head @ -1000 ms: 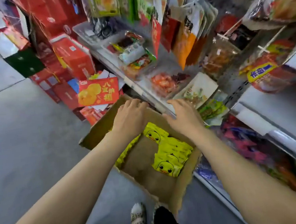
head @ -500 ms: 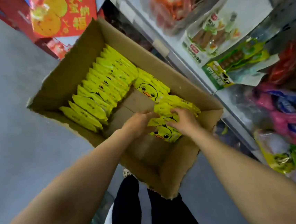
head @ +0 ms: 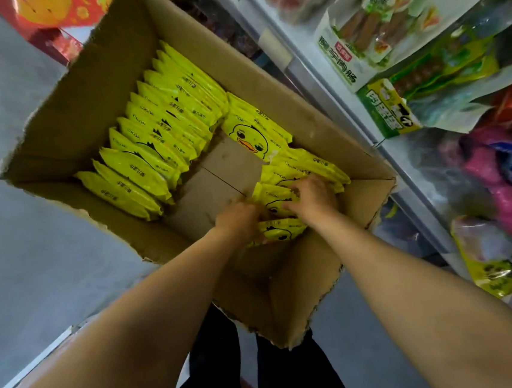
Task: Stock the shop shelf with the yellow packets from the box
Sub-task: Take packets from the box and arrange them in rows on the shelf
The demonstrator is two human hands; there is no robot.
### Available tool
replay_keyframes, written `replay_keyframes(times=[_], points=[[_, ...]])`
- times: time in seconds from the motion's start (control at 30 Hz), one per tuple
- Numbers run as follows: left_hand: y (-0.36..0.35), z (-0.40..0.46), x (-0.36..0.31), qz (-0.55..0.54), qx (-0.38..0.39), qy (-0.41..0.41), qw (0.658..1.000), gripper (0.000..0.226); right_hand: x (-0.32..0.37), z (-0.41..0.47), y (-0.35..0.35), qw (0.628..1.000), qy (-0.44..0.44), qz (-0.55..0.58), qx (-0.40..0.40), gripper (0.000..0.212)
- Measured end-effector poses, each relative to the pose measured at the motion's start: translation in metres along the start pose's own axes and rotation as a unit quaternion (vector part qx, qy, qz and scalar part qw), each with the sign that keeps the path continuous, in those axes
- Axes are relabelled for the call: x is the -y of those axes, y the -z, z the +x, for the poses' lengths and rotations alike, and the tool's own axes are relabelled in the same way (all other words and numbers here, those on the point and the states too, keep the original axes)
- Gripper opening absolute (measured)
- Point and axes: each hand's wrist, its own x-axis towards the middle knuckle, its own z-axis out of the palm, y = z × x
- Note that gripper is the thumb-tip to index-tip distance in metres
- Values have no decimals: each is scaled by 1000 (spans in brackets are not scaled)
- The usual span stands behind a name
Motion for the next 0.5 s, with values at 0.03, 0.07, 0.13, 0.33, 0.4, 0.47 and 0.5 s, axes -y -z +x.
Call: replay_keyframes(times=[0.03,0.07,0.13,0.33,0.4,0.47,0.5], points=[[-4,-1,-2,7,0,-4,1000,51,1,1,0,1000,-5,-2,3,43],[-7,-3,-5,0,-2,-5,1000,43,0,2,-1,1000,-9,5,6,39],[-7,-5,-6,-39,6,14,999,36,-3,1,1,999,-3,48,9,34],[37,-43,2,-105,24,31,994,33,0,-27,27,970,20,243,-20,18],[51,-63,4,-135,20,15,991,27,5,-41,41,955,37,291,-53,22],[62,-86,4,-155,1,-11,988,22,12,-62,59,940,32,330,-80,29],[67,-98,3,-167,-8,-27,986,21,13,-72,66,931,31,349,-99,26]])
